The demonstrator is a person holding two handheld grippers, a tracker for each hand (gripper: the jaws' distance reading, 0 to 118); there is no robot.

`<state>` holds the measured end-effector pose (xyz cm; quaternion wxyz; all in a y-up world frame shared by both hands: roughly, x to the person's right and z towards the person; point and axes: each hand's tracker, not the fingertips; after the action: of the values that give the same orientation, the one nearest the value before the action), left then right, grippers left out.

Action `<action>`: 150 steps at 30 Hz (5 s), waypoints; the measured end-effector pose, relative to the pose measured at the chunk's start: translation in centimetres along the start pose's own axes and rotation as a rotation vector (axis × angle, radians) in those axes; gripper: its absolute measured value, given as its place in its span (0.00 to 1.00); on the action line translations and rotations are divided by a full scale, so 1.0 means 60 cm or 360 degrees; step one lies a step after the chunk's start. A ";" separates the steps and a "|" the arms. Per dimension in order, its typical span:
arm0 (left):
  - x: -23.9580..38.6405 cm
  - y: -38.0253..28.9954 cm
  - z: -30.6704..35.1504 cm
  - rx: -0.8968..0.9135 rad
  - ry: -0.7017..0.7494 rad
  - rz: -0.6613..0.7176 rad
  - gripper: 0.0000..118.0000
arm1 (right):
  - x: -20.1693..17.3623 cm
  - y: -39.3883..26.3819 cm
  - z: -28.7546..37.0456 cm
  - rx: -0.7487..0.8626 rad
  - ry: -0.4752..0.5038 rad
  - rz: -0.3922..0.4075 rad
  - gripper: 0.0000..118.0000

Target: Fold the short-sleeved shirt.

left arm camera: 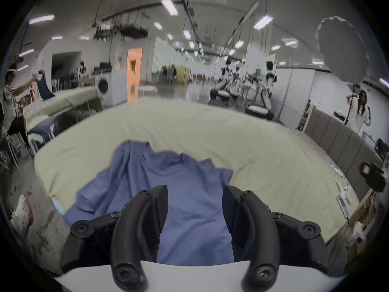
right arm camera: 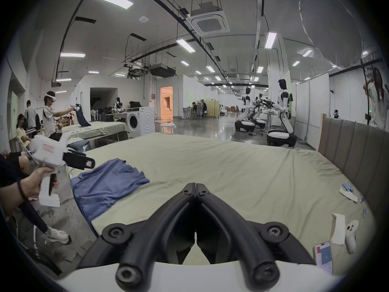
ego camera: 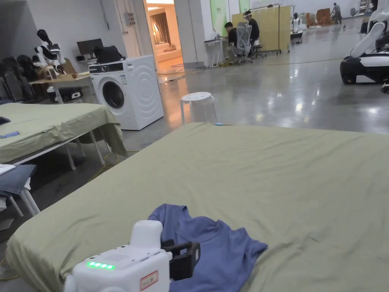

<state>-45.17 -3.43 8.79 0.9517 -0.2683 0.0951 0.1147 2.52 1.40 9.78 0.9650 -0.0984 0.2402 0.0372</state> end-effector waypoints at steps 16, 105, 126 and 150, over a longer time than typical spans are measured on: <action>-0.044 0.009 -0.259 -0.0585 0.0166 -0.0042 0.44 | 0.076 -0.051 -0.012 -0.0253 -0.0168 -0.0178 0.00; 0.268 -0.051 0.317 0.0814 -0.0186 -0.0420 0.00 | 0.090 -0.003 0.174 0.0112 -0.0399 -0.0125 0.00; 0.166 0.003 0.091 0.0290 -0.0311 -0.0131 0.46 | 0.106 -0.050 0.145 -0.0016 -0.0351 -0.0213 0.00; 0.187 -0.002 -0.300 -0.0692 0.0036 -0.0328 0.04 | 0.169 -0.108 0.113 -0.0264 -0.0449 -0.0369 0.00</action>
<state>-36.56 -11.23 -8.95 0.8771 -0.4765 0.0510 0.0319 15.32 -3.27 11.95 0.9755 -0.1984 0.0858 -0.0410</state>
